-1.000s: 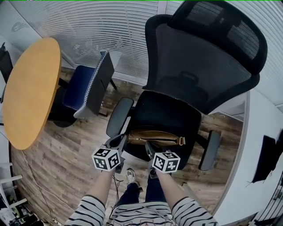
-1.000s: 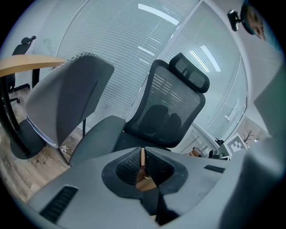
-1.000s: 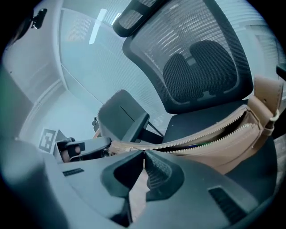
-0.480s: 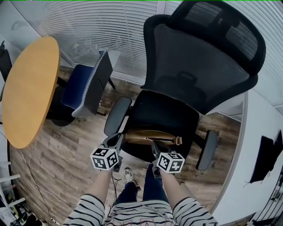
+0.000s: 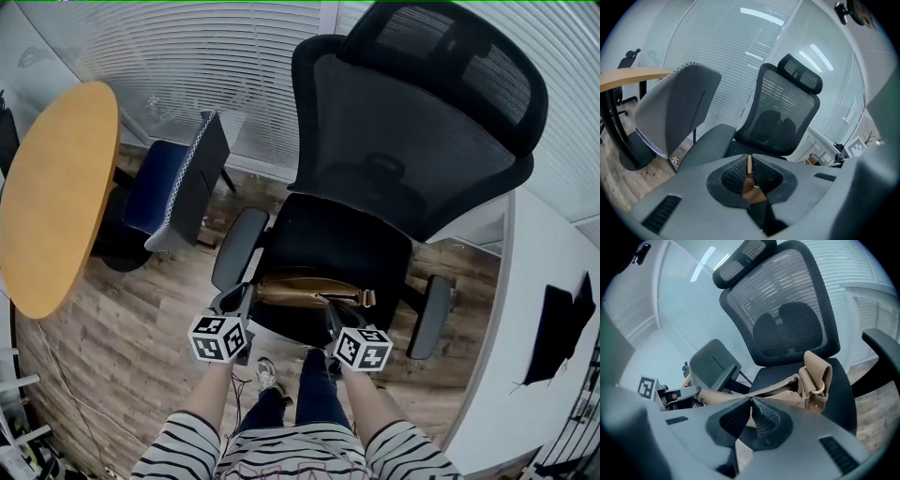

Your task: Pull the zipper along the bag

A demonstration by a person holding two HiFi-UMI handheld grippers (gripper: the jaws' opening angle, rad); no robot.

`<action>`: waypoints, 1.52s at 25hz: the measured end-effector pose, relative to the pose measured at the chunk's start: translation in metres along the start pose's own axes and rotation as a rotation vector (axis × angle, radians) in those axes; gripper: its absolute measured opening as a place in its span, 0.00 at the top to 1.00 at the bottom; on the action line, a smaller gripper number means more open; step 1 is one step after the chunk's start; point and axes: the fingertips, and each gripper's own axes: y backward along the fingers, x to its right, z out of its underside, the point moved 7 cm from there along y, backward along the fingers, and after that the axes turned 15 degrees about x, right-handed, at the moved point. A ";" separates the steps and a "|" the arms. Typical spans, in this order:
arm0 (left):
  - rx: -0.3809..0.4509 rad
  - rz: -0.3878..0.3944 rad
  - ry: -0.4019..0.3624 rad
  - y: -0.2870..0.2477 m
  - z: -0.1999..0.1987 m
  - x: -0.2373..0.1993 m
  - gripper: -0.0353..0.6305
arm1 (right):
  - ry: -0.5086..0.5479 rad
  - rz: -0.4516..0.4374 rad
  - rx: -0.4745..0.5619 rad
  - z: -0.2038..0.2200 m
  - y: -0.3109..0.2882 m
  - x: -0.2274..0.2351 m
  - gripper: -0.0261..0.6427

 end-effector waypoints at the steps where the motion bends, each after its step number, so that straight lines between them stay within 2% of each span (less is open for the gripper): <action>1: 0.001 -0.002 -0.005 0.000 0.000 0.000 0.88 | 0.001 0.003 0.002 -0.001 0.001 0.000 0.91; 14: 0.002 -0.014 -0.040 0.000 0.000 0.003 0.88 | 0.044 0.076 0.008 -0.009 0.018 0.017 0.91; 29: 0.026 -0.055 -0.009 0.000 0.001 0.008 0.88 | 0.092 0.150 0.039 -0.022 0.040 0.036 0.91; 38: 0.033 -0.067 -0.013 0.001 0.004 0.009 0.88 | 0.063 0.180 0.065 -0.026 0.052 0.045 0.91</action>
